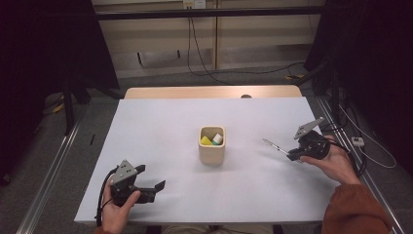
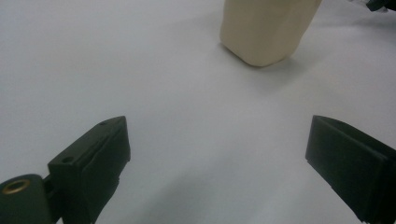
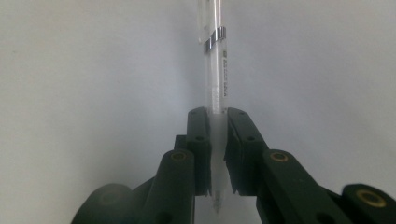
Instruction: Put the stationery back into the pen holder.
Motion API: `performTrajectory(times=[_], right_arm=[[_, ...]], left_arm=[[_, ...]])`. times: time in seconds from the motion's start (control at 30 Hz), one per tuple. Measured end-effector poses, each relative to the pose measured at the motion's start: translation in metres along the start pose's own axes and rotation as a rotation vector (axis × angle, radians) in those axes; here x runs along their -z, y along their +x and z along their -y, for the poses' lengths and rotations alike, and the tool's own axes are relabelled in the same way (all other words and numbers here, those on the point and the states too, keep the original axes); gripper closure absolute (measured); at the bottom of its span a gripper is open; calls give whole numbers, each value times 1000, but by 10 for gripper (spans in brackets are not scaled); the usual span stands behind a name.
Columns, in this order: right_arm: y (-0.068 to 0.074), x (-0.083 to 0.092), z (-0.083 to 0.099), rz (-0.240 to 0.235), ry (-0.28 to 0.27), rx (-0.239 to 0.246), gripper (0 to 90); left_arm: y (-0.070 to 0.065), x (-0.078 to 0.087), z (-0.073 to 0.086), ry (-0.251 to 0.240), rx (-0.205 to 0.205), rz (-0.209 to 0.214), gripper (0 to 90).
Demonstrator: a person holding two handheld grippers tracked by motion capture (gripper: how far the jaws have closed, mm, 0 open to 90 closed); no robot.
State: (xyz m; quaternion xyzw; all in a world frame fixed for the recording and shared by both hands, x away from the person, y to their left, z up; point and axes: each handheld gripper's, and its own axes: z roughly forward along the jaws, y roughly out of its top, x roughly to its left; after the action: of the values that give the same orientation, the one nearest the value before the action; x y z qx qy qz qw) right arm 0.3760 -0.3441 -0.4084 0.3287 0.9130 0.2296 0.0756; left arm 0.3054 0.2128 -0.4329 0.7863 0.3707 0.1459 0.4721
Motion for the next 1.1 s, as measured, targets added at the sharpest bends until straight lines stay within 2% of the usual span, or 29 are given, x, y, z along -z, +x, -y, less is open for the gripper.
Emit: performTrajectory(times=[0.17, 0.27, 0.53, 0.73, 0.87, 1.0, 1.1], right_arm=[[7, 2, -6, -13, -48, -13, 801], [14, 0, -8, -39, -89, -20, 801], [32, -5, -14, -62, -120, -16, 801], [45, 0, -17, -68, -121, 11, 802], [52, 0, -16, -85, -123, 19, 801], [58, -2, -16, -100, -123, 22, 801], [64, -3, -18, -113, -121, 36, 802]], left_arm=[[0, 1, 0, -2, -3, -4, 65], [0, 1, 0, 0, -3, -4, 65], [-1, 1, -1, -8, -12, 1, 65], [-1, 2, -1, -10, -8, -7, 65], [-1, 2, -3, -10, -14, 6, 65], [-4, 0, -5, 7, -11, -10, 65], [-7, 0, -8, 23, -33, -11, 65]])
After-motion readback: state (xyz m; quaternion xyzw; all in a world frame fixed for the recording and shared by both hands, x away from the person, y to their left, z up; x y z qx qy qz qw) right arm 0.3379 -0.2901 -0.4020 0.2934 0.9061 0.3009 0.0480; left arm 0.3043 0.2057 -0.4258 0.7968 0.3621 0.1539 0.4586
